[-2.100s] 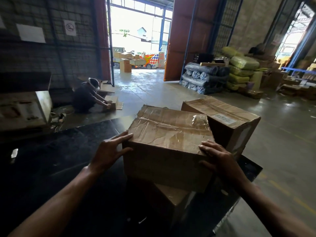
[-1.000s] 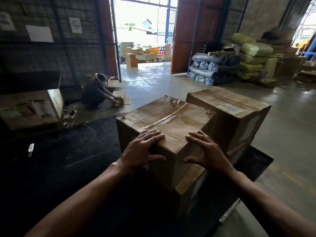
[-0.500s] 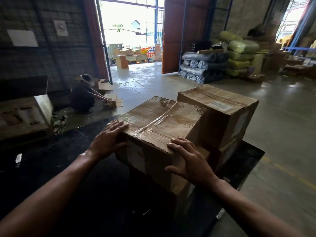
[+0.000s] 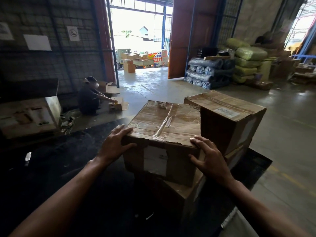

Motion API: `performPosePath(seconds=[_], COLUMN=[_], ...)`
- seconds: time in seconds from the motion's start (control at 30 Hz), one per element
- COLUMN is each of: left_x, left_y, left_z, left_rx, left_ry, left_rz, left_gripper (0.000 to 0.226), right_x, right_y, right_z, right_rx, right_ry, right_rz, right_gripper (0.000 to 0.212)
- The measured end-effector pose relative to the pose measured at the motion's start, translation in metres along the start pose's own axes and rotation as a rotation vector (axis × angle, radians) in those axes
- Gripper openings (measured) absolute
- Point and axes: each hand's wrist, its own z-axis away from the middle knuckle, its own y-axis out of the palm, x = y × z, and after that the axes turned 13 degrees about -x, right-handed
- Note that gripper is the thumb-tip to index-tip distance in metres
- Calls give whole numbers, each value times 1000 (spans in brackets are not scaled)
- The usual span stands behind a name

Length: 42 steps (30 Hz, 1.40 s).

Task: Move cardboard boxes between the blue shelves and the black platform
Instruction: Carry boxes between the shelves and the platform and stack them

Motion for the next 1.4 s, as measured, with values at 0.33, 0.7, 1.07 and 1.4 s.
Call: performPosePath(seconds=[0.33, 0.7, 1.07, 1.4], left_x=[-37, -72, -199, -298], left_y=[1, 29, 75, 118], left_z=[31, 18, 70, 83], left_rx=[-114, 21, -274, -459], left_ry=[-109, -423, -686, -753], left_rz=[169, 419, 273, 192], left_gripper=[64, 87, 101, 99], right_x=[-15, -73, -147, -176], right_y=[-6, -8, -21, -36], right_z=[-14, -58, -134, -164], right_rx=[7, 221, 619, 720], right_ry=[176, 145, -58, -168], right_rz=[36, -96, -99, -81], right_gripper=[74, 104, 137, 139])
